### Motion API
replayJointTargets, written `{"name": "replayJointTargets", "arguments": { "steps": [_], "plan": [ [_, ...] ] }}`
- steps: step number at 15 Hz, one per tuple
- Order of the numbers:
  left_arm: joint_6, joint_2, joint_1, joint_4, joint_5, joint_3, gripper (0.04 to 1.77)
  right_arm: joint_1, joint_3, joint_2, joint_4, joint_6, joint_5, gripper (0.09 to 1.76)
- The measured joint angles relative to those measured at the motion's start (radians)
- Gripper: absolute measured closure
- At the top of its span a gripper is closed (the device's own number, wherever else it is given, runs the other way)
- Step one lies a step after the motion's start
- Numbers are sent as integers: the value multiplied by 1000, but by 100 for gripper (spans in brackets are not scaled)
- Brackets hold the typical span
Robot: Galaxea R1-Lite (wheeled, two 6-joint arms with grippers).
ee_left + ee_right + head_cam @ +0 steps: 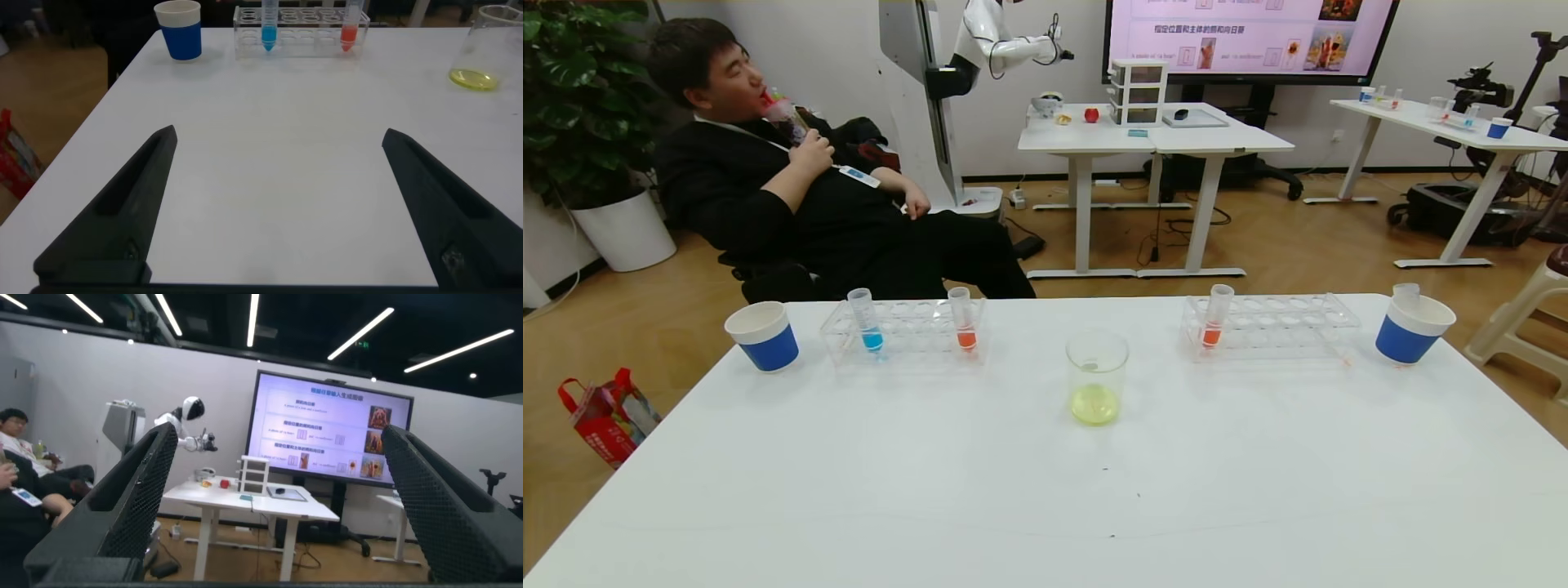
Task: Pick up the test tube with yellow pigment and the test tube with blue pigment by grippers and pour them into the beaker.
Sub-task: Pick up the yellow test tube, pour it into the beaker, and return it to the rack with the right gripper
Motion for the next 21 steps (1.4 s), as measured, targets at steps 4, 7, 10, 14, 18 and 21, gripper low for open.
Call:
{"name": "replayJointTargets", "arguments": {
  "steps": [4,7,10,14,18,21],
  "plan": [
    [-1,0,0,0,0,0,6,7,77,-351,338,-45,44,11],
    [0,0,0,0,0,0,6,26,201,-559,513,-76,59,11],
    [-1,0,0,0,0,0,6,32,393,-640,484,-79,61,11],
    [-1,0,0,0,0,0,6,35,455,-665,732,-67,29,11],
    [-1,0,0,0,0,0,6,36,458,-667,941,-16,-11,11],
    [-1,0,0,0,0,0,6,36,459,-667,941,45,-21,11]
  ]
}}
